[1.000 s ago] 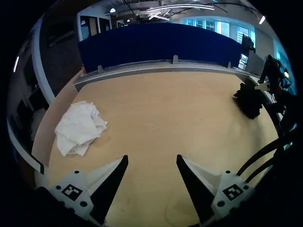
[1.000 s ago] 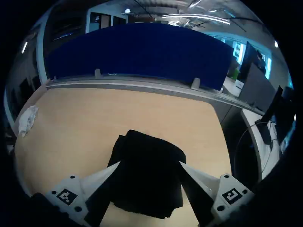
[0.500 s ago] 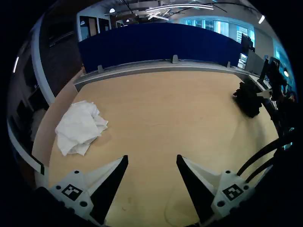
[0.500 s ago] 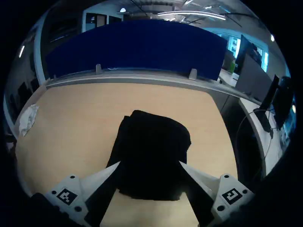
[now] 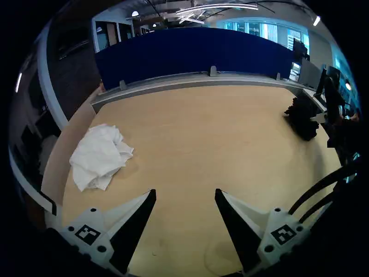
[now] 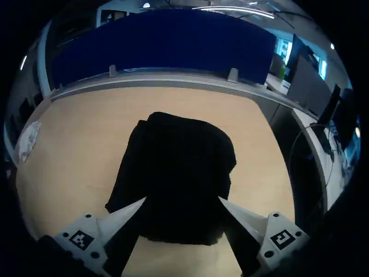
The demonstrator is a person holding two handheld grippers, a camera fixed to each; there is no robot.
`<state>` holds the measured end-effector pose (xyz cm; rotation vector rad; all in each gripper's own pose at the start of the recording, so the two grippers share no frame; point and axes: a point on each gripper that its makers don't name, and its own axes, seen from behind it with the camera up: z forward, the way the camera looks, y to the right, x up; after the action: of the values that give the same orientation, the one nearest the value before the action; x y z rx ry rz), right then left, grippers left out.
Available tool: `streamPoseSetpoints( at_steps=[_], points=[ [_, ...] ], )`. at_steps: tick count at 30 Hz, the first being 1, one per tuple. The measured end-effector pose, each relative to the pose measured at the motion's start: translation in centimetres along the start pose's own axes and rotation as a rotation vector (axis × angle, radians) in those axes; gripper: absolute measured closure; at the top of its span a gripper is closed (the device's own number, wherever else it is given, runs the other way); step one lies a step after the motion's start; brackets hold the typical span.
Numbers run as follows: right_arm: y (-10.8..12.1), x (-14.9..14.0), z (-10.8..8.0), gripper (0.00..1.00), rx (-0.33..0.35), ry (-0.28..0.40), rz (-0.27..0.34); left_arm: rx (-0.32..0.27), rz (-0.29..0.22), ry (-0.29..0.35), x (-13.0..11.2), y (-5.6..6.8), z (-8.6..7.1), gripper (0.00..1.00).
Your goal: Fold towel
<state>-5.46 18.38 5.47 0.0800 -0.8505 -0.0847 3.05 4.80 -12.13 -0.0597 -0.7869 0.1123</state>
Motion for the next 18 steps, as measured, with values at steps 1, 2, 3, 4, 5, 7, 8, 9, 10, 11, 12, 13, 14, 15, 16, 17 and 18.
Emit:
streamPoseSetpoints(
  at_steps=[1,2,3,4,5,7,8,9,10,11,12,13,14,15,16,17,18],
  points=[
    [0.0,0.0,0.0,0.0,0.0,0.0,0.0,0.001,-0.001,0.0,0.0,0.0,0.0,0.05],
    [0.0,0.1,0.0,0.0,0.0,0.0,0.001,0.002,-0.003,0.001,0.0,0.0,-0.1,0.05],
    [0.0,0.3,-0.2,0.0,-0.001,0.005,0.002,0.002,-0.004,0.002,0.1,-0.1,-0.1,0.05],
    [-0.1,0.5,-0.4,0.0,-0.002,0.011,0.002,0.001,-0.005,0.003,0.1,-0.1,-0.1,0.05],
    [-0.1,0.8,-0.6,0.0,-0.002,0.018,0.003,0.001,-0.006,0.005,0.1,-0.1,-0.1,0.05],
    [-0.3,1.4,-1.3,0.0,-0.004,0.037,0.006,0.0,-0.008,0.007,0.2,-0.1,-0.1,0.06],
    [-0.4,1.7,-1.7,0.0,-0.005,0.047,0.008,0.0,-0.009,0.008,0.2,-0.1,-0.1,0.05],
    [-0.4,2.1,-2.1,0.0,-0.006,0.057,0.01,-0.001,-0.01,0.009,0.2,-0.1,-0.1,0.05],
    [-0.5,2.4,-2.4,0.0,-0.007,0.067,0.012,-0.002,-0.011,0.01,0.3,-0.1,-0.1,0.05],
    [-0.6,2.8,-2.8,0.0,-0.008,0.077,0.015,-0.002,-0.012,0.012,0.3,-0.1,-0.1,0.05],
    [-0.6,3.1,-3.1,0.0,-0.008,0.085,0.015,-0.003,-0.014,0.013,0.3,-0.1,-0.1,0.06],
    [-0.7,3.4,-3.4,0.0,-0.008,0.093,0.016,-0.004,-0.015,0.014,0.3,-0.1,-0.1,0.06],
    [-0.8,3.7,-3.7,0.0,-0.008,0.102,0.016,-0.005,-0.016,0.015,0.3,-0.1,-0.1,0.06],
    [-0.8,3.9,-3.8,0.0,-0.01,0.105,0.015,-0.006,-0.017,0.016,0.4,-0.1,-0.2,0.06],
    [-0.8,4.1,-3.9,0.0,-0.011,0.108,0.013,-0.007,-0.018,0.017,0.4,-0.1,-0.2,0.06],
    [-0.8,4.3,-4.1,0.0,-0.013,0.111,0.011,-0.008,-0.019,0.018,0.4,0.0,-0.2,0.06],
    [-0.8,4.4,-4.1,0.0,-0.014,0.113,0.01,-0.009,-0.019,0.019,0.4,0.0,-0.2,0.06]
  ],
)
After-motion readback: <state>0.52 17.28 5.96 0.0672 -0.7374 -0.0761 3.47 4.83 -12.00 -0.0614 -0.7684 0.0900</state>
